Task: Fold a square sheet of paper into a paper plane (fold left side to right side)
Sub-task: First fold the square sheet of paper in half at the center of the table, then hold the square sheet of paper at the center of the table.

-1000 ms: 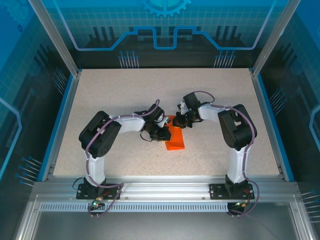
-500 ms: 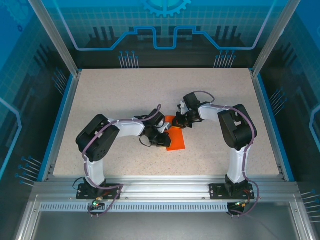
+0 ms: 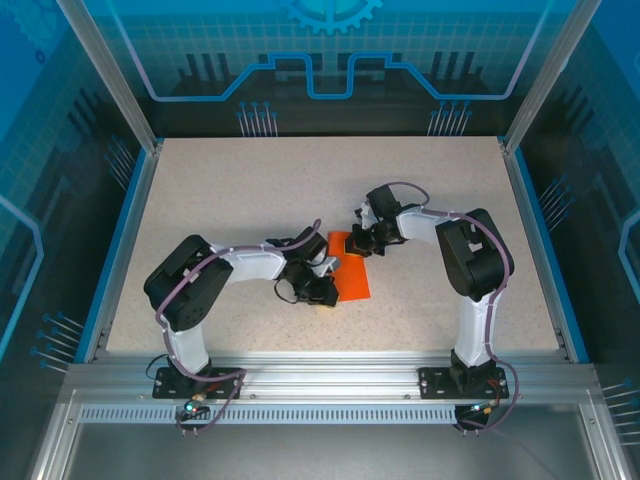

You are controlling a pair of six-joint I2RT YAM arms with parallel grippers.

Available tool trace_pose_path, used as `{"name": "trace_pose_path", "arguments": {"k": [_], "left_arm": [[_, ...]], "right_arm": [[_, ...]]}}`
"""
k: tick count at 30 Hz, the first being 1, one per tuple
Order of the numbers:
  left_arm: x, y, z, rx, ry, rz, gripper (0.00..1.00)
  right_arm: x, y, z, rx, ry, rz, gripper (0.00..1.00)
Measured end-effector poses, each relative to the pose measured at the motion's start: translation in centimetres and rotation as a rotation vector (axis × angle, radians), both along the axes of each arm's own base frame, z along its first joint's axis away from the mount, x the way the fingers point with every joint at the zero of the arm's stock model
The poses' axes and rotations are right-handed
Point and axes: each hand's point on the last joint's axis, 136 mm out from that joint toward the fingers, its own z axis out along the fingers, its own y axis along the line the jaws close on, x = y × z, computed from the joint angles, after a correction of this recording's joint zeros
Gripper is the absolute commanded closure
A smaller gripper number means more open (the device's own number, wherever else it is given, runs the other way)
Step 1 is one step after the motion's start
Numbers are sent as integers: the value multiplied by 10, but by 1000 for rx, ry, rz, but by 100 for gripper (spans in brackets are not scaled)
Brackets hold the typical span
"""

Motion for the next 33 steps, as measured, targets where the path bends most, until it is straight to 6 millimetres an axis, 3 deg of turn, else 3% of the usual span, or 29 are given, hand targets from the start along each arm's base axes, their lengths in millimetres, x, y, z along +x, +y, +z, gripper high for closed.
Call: {"name": "trace_pose_path", "arguments": {"k": [3,8,12,19,24,33], "left_arm": [[5,6,14,-23,-11,24,85],[46,15,41,-78,-74,108,84],[78,8,51,-103,-112,137,84],[107,-10,27,-92,-91,146,84],[113,-12,10,-67,-62,160,84],[116,-10,0,-43,-54,168,84]], "right_arm": [[0,0,0,0,0,0,100],[0,0,0,0,0,-1,100],[0,0,0,3,1,-7,100],[0,0,0,5,-3,-6,100],[0,0,0,5,-4,-6,100],[2,1,1,9,-12,-6,97]]}}
